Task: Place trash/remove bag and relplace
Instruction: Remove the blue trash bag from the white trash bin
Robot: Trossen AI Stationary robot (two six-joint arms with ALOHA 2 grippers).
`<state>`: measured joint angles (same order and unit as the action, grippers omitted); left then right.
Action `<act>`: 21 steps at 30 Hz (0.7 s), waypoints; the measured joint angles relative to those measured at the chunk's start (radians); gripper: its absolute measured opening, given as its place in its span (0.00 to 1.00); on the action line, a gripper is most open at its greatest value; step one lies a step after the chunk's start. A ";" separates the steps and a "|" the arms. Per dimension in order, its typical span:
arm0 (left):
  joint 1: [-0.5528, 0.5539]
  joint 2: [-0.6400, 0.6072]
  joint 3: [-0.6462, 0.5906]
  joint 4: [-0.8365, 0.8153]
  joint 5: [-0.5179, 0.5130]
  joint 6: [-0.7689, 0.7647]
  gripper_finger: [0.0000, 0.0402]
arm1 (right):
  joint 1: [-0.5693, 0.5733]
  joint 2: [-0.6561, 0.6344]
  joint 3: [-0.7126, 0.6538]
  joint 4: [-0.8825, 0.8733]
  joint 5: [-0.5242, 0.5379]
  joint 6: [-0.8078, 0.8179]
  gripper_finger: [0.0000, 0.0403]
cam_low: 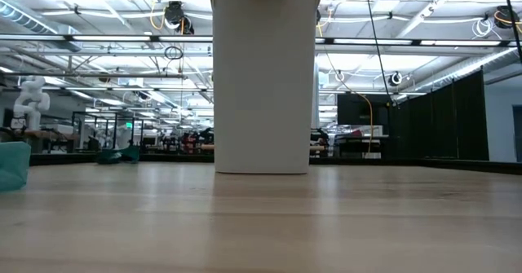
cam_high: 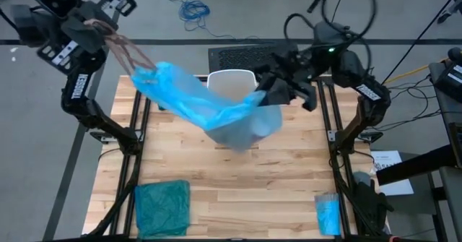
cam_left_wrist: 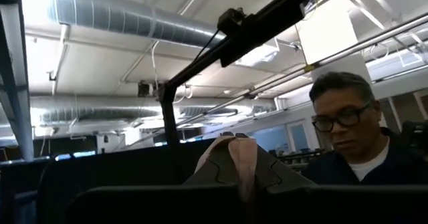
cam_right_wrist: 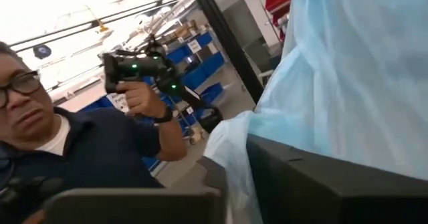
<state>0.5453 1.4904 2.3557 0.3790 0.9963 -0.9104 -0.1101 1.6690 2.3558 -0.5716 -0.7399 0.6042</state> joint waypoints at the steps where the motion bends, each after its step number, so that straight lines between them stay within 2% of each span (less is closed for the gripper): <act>1: 0.000 -0.002 -0.001 -0.003 0.001 -0.001 0.00 | 0.000 -0.008 0.000 0.000 0.000 -0.009 0.14; 8: -0.001 -0.024 0.001 -0.001 0.000 -0.001 0.00 | 0.000 -0.030 0.000 0.013 -0.002 -0.065 0.52; 13: 0.000 -0.031 0.000 -0.005 -0.002 -0.002 0.00 | -0.002 -0.030 0.000 0.014 -0.075 -0.046 0.77; 17: 0.000 -0.036 0.000 -0.006 -0.003 -0.018 0.00 | -0.015 -0.032 0.000 0.026 -0.095 -0.020 0.89; 21: 0.000 -0.039 0.001 -0.003 0.003 -0.040 0.00 | -0.052 -0.035 0.001 -0.011 -0.124 0.017 0.93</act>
<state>0.5453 1.4518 2.3562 0.3762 0.9991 -0.9499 -0.1616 1.6341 2.3569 -0.5826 -0.8642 0.6216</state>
